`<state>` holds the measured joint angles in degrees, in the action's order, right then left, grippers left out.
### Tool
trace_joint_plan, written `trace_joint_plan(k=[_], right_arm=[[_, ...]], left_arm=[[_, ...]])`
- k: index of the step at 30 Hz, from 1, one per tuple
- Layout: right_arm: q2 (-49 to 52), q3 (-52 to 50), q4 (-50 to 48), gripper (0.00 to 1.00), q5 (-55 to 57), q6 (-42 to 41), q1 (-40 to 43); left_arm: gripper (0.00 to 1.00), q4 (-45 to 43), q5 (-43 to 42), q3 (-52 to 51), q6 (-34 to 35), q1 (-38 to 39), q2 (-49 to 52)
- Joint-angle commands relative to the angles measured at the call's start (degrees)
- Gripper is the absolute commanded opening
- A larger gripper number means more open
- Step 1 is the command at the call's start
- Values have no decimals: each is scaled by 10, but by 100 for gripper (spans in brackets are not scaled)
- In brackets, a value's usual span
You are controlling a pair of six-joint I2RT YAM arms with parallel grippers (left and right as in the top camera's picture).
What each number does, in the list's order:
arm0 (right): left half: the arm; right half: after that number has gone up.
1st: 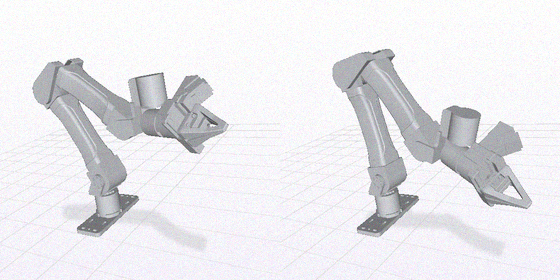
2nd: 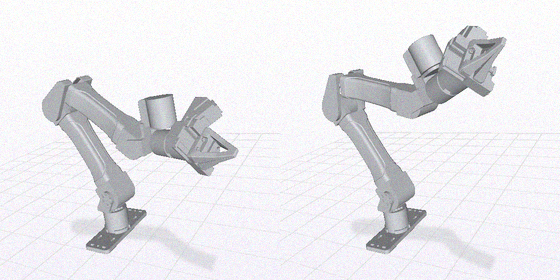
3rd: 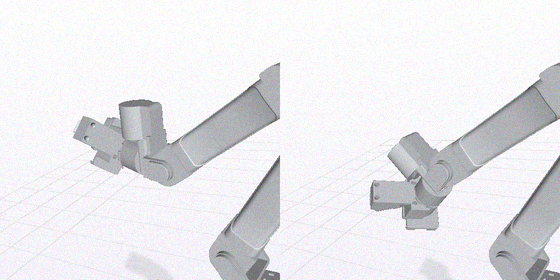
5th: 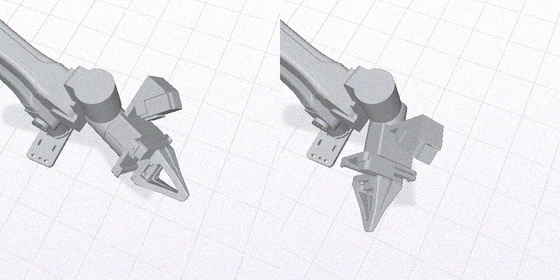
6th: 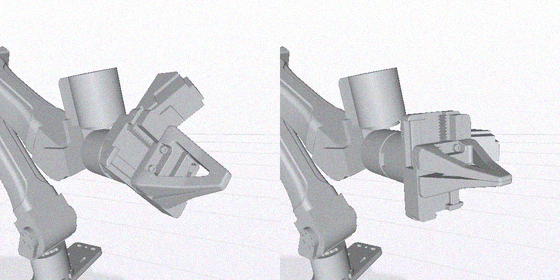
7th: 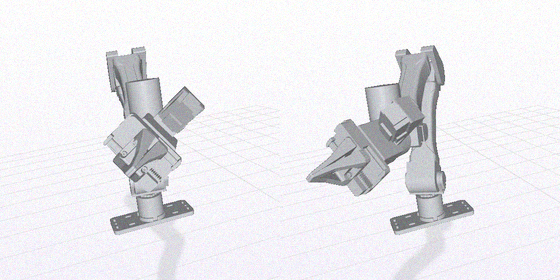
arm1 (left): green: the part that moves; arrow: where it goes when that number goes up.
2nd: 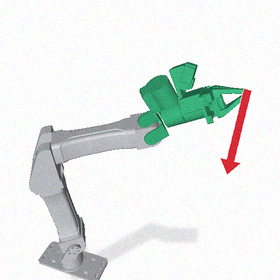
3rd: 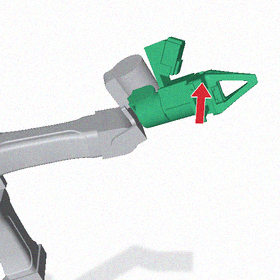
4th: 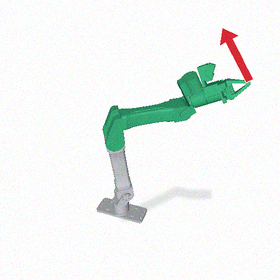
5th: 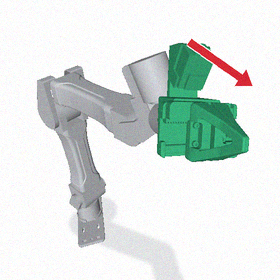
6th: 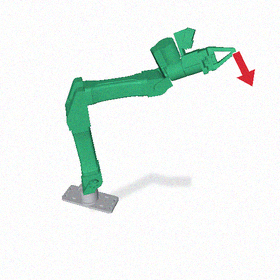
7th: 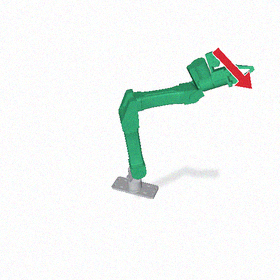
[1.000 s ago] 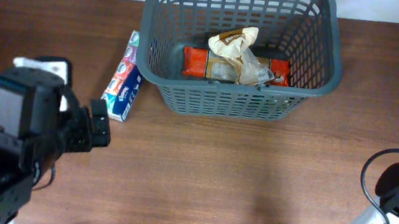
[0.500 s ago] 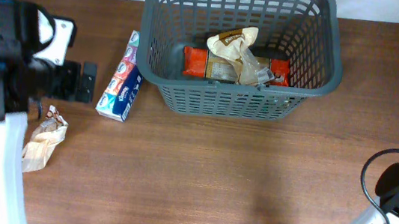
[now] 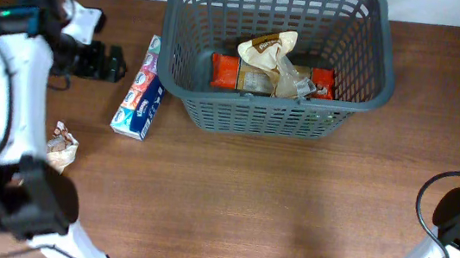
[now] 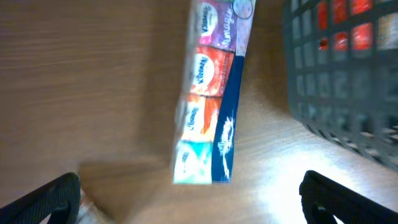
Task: Pack container
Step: 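Move the left gripper down over the Kleenex tissue pack, then close the left gripper around the Kleenex tissue pack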
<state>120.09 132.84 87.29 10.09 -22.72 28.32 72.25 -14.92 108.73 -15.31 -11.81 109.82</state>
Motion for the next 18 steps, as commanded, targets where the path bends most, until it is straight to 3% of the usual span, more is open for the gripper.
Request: trace_joint_plan(k=[1, 4, 10, 18], right_arm=[[-7, -5, -2, 99, 11, -7, 2], [-7, -5, -2, 99, 11, -7, 2], [-7, -5, -2, 99, 11, -7, 2], [-7, -5, -2, 99, 11, -7, 2]], left_arm=[[99, -17, -16, 1, -11, 14, 49], [100, -25, -11, 1, -11, 23, 86], [99, -30, 108, 1, 7, 61, 134], [100, -37, 113, 1, 9, 85, 161]])
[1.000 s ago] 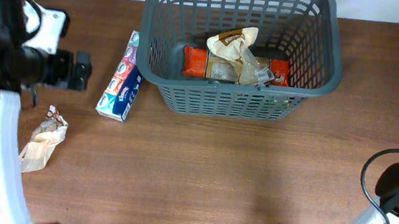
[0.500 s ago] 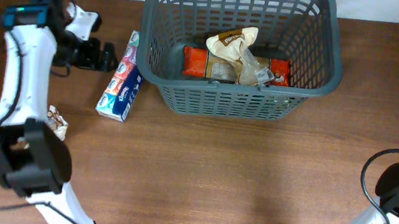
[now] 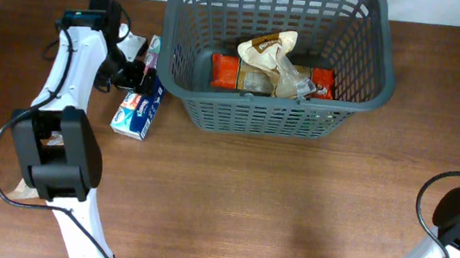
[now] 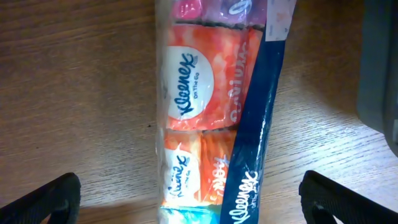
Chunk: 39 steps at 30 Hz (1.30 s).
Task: Pack container
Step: 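Close the left gripper around the Kleenex tissue pack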
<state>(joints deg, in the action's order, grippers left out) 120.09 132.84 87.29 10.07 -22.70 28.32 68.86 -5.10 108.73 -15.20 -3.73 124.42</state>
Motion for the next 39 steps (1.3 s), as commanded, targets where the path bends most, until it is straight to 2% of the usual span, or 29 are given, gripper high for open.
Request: trace_joint_plan(k=[1, 13, 28, 39], right_arm=[[-7, -5, -2, 99, 11, -7, 2], [-7, -5, -2, 99, 11, -7, 2], [-7, -5, -2, 99, 11, -7, 2], [-7, -5, -2, 99, 11, -7, 2]], left_arm=[[99, -5, 15, 1, 8, 6, 16], [99, -27, 0, 1, 8, 8, 23], [99, -29, 0, 0, 10, 48, 95], [100, -29, 5, 1, 23, 54, 105]])
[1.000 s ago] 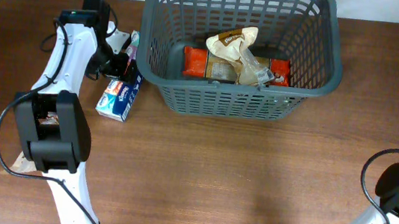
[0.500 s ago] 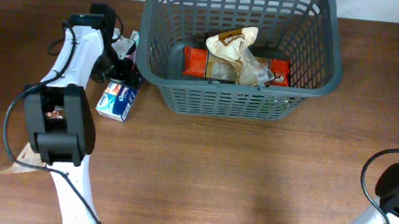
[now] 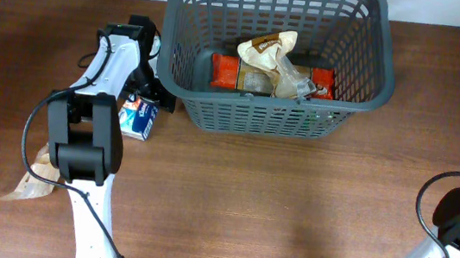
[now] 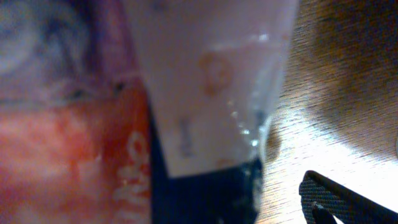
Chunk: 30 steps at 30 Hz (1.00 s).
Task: Pack container
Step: 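Close the left gripper around the Kleenex tissue pack, then lift the tissue pack and carry it over the basket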
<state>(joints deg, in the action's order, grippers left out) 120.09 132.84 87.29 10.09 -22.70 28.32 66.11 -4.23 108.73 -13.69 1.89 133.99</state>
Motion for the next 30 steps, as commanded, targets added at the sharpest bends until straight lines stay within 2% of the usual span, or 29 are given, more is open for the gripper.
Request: trace_joint_plan(k=[1, 2, 3, 5, 13, 16, 19, 22, 25, 30], right_arm=[[-7, -5, -2, 99, 11, -7, 2], [-7, -5, -2, 99, 11, -7, 2], [-7, -5, -2, 99, 11, -7, 2], [-7, -5, -2, 99, 11, -7, 2], [-7, -5, -2, 99, 11, -7, 2], [-7, -5, -2, 99, 11, -7, 2], [-7, -5, -2, 99, 11, -7, 2], [-7, -5, -2, 99, 11, -7, 2], [-7, -5, -2, 99, 11, -7, 2], [-7, -5, -2, 99, 11, -7, 2]], left_arm=[[93, -2, -4, 0, 8, -2, 10], [82, -3, -4, 0, 8, -2, 10], [64, -3, -4, 0, 8, -2, 10], [46, -5, -4, 0, 8, -2, 10], [2, -14, 22, 1, 40, -2, 9], [2, -9, 27, 15, 51, -12, 9], [2, 8, 71, 61, 130, -48, 6], [2, 37, 77, 124, 162, -94, 3], [2, 91, 76, 223, 211, -146, 2], [2, 178, 2, 434, 211, -189, -4]])
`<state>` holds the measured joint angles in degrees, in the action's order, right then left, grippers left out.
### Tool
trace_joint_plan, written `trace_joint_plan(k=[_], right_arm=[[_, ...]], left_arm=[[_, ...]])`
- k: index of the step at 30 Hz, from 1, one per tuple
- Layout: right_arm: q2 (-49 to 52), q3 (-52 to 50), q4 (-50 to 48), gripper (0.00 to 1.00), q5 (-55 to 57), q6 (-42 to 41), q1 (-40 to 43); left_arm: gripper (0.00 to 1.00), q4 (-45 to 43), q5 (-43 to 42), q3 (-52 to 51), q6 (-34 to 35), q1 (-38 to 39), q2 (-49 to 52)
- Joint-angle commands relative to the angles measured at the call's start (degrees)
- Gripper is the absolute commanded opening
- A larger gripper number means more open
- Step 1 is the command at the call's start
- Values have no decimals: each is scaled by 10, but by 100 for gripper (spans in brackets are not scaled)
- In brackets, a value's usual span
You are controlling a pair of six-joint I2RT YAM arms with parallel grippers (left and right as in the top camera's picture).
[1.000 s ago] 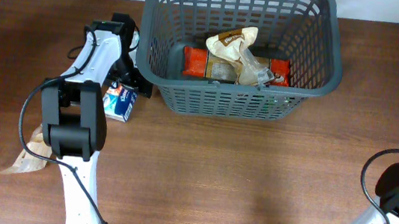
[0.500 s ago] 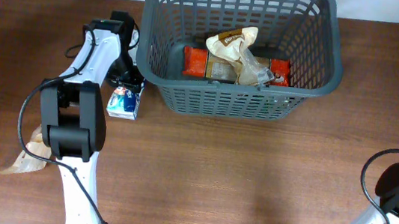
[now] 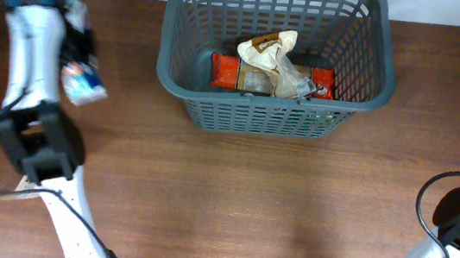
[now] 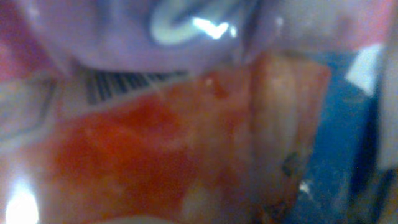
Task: Pack container
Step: 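Lift the tissue pack and carry it over the basket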
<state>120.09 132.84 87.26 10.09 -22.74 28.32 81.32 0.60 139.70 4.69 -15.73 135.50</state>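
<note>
The multicolour Kleenex tissue pack [image 3: 84, 84] hangs blurred at the far left of the table, away from the grey basket [image 3: 180, 97]. My left gripper [image 3: 76, 39] is shut on its upper end. In the left wrist view the tissue pack [image 4: 155, 143] fills the whole picture in orange, purple and blue, and it hides the fingers. Inside the basket lie a red packet [image 3: 226, 71] and a tan bag [image 3: 267, 50]. My right gripper shows only as a dark shape at the right edge, its fingers unclear.
A crumpled tan wrapper [image 3: 22, 186] peeks out beside the left arm's lower joint. The left arm [image 3: 27, 62] stands along the table's left side. The right arm's elbow sits at the lower right.
The left gripper was down on the pack's end close to the basket's left wall. Now it holds the pack well left of the basket, and the pack no longer lies there.
First the left gripper was open, left of the pack lying beside the basket. Then it hovered over the pack's top half, then pressed close onto its end by the basket wall. Now the pack hangs from it at the far left.
</note>
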Motion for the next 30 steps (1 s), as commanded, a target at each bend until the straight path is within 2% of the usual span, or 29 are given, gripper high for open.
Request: trace_joint_plan(k=[1, 7, 9, 12, 19, 23, 30], right_arm=[[-7, -5, -1, 99, 11, -7, 2], [-7, -5, -1, 99, 11, -7, 2], [-7, -5, -1, 99, 11, -7, 2], [-7, -5, -1, 99, 11, -7, 2], [-7, -5, -1, 99, 11, -7, 2], [-7, -5, -1, 99, 11, -7, 2], [-7, -5, -1, 99, 11, -7, 2]], left_arm=[[2, 38, -73, 170, 14, -13, -23], [2, 57, -224, 400, -70, 32, -59], [2, 35, -262, 395, -109, 64, -96], [2, 13, -284, 396, -131, 118, -126], [2, -18, -289, 388, -165, 242, -135], [2, -17, -286, 352, -224, 299, -135], [2, -24, -287, 241, -344, 332, -135]])
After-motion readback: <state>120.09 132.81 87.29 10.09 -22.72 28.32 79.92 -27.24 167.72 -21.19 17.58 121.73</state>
